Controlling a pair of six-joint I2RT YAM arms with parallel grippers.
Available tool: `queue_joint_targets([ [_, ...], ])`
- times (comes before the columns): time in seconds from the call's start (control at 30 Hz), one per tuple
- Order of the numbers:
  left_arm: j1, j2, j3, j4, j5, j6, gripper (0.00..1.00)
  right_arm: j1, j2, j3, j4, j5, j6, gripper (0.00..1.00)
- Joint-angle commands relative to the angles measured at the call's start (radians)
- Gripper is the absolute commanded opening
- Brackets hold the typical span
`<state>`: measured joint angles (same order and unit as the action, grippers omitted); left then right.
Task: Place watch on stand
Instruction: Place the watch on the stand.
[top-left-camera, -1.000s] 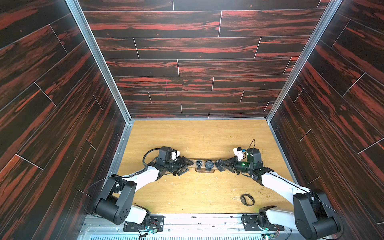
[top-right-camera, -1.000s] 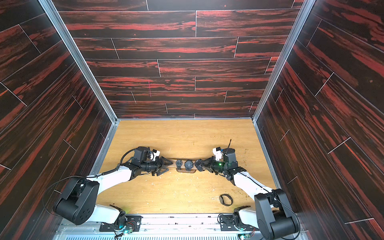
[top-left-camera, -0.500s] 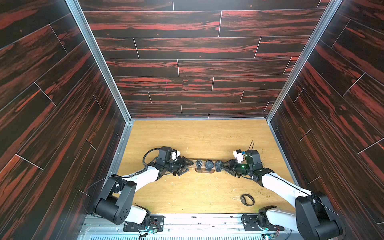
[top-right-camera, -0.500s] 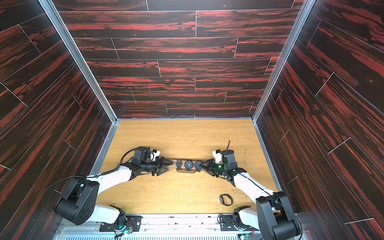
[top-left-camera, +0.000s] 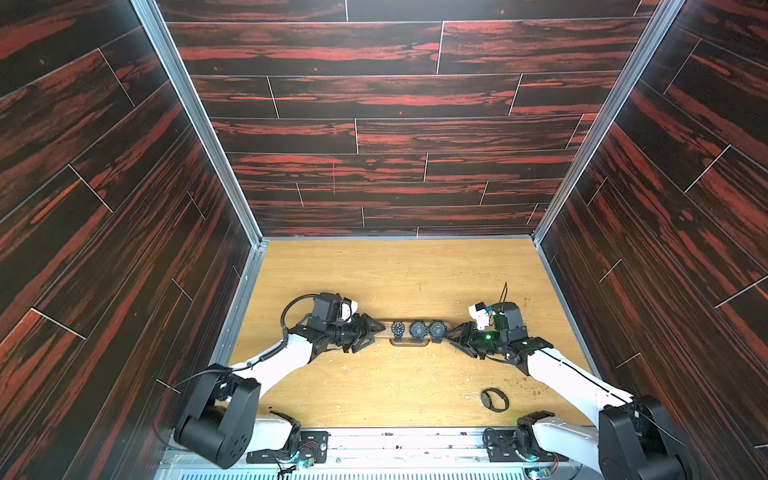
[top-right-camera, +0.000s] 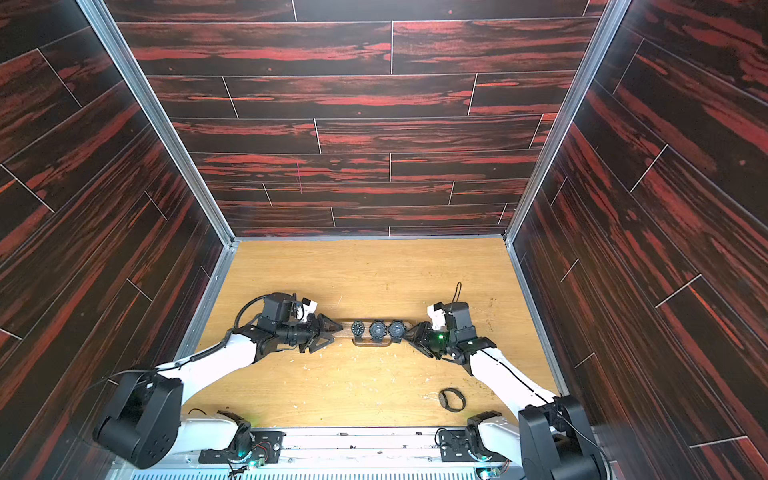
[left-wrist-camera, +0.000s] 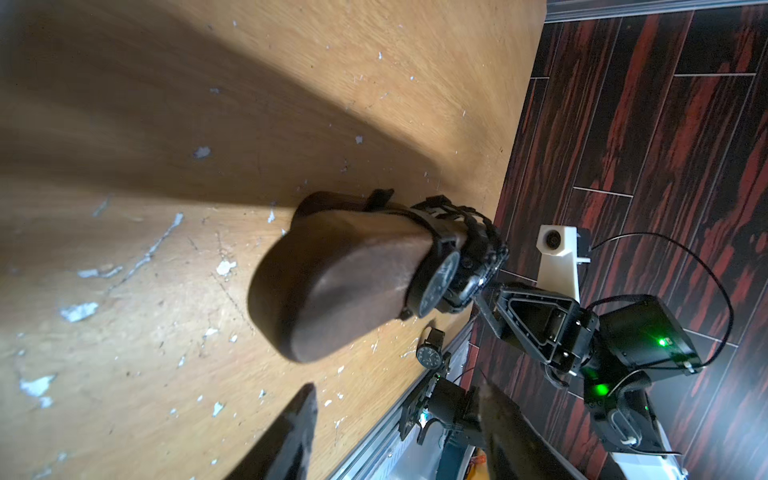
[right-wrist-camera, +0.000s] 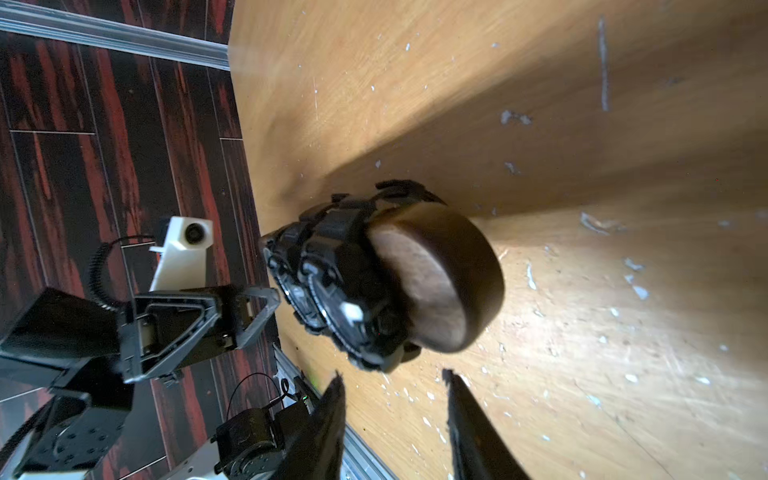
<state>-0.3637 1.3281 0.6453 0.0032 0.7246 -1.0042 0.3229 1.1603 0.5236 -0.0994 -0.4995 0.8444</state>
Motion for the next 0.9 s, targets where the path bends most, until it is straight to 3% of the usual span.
queue_joint_targets([
  [0.0, 0.005, -0.076, 0.050, -0.135, -0.037, 0.069, 0.64, 0.004, -0.045, 0.047, -0.104, 0.035, -0.041, 0.42],
  [0.17, -0.046, -0.140, 0.129, -0.281, -0.104, 0.135, 0.65, 0.002, -0.103, 0.128, -0.350, 0.159, -0.089, 0.43],
  [0.47, -0.304, -0.025, 0.340, -0.442, -0.221, 0.222, 0.64, 0.002, -0.179, 0.258, -0.821, 0.413, -0.102, 0.44],
  [0.87, -0.344, 0.067, 0.396, -0.423, -0.201, 0.225, 0.64, 0.022, -0.325, 0.156, -0.995, 0.368, -0.045, 0.44],
])
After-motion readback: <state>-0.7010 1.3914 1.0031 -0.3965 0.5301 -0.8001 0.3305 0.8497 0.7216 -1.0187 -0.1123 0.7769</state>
